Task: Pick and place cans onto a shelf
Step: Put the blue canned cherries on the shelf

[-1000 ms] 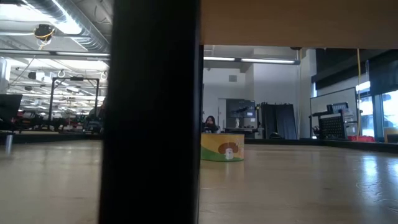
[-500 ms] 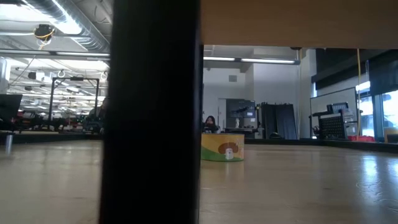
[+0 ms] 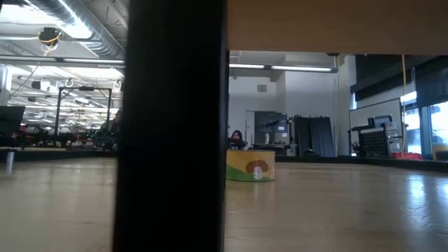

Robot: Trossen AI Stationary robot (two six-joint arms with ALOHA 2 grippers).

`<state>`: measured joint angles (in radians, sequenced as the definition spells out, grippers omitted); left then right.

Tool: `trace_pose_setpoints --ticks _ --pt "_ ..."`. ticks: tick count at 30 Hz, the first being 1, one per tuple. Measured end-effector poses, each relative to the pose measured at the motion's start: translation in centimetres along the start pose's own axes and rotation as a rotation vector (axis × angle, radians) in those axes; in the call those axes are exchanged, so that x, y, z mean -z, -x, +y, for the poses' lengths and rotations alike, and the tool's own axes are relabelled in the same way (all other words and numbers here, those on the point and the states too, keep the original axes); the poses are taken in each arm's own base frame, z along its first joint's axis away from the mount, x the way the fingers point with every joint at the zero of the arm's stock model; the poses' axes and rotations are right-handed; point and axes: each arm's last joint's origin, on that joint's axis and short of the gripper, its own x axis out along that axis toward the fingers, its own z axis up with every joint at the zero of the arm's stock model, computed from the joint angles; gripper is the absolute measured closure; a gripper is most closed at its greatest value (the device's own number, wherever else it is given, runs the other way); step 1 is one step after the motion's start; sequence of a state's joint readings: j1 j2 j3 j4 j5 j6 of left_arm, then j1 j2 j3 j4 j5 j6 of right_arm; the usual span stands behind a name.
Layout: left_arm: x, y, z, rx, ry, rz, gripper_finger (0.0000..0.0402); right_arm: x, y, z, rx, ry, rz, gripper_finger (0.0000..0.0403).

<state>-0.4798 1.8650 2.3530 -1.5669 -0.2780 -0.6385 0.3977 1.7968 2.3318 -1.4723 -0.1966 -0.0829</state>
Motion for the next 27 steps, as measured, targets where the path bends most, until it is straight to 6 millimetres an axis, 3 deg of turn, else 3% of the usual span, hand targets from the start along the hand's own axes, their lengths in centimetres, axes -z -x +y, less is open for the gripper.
trace_pose_setpoints --ticks 7,12,18,27 --pt "1.1 3.2 1.6 -0.004 -0.078 -0.072 0.0401 0.1 -1.0 -4.1 0.016 -0.027 0.023 0.0399" --pt "3.4 5.5 3.8 -0.008 -0.096 -0.080 0.0401 0.2 -1.3 -6.3 0.033 -0.072 0.023 0.0399" --pt "6.7 5.1 5.7 0.060 -0.073 -0.067 0.0401 0.1 -2.1 -7.6 -0.038 -0.054 0.008 0.0399" --pt "9.1 4.2 7.2 0.179 -0.031 -0.174 0.0401 0.0 -4.1 -9.8 -0.063 -0.116 0.029 0.0378"
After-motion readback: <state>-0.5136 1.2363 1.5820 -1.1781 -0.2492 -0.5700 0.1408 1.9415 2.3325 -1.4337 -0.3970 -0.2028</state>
